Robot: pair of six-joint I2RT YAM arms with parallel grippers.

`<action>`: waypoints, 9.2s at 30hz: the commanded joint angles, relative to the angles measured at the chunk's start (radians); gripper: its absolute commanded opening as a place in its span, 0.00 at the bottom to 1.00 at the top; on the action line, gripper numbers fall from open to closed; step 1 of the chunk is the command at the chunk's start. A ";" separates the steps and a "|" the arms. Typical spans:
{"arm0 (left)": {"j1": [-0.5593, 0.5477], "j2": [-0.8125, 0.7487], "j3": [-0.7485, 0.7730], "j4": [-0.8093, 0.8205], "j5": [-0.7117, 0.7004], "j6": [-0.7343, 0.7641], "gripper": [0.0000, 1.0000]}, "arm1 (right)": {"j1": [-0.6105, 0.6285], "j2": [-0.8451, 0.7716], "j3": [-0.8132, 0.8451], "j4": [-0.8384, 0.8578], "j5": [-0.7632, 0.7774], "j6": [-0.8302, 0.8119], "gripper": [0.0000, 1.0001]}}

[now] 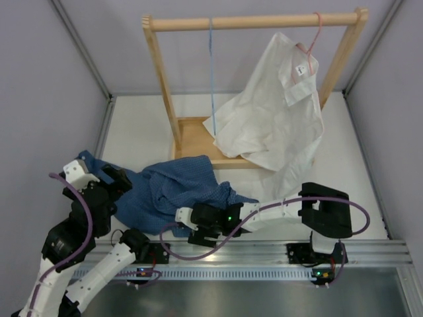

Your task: Place the shirt on the hanger

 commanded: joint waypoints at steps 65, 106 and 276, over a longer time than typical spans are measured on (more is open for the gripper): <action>-0.313 0.727 -0.270 0.987 0.760 0.239 0.97 | -0.614 -0.893 -0.284 0.077 -0.342 0.665 0.03; -0.313 0.691 -0.080 0.502 0.523 -0.037 0.00 | -0.129 -0.826 -0.092 -0.328 0.376 0.428 0.88; -0.304 0.497 -0.468 0.778 0.704 -0.096 0.00 | -0.620 -0.100 1.098 -0.586 0.237 0.244 0.39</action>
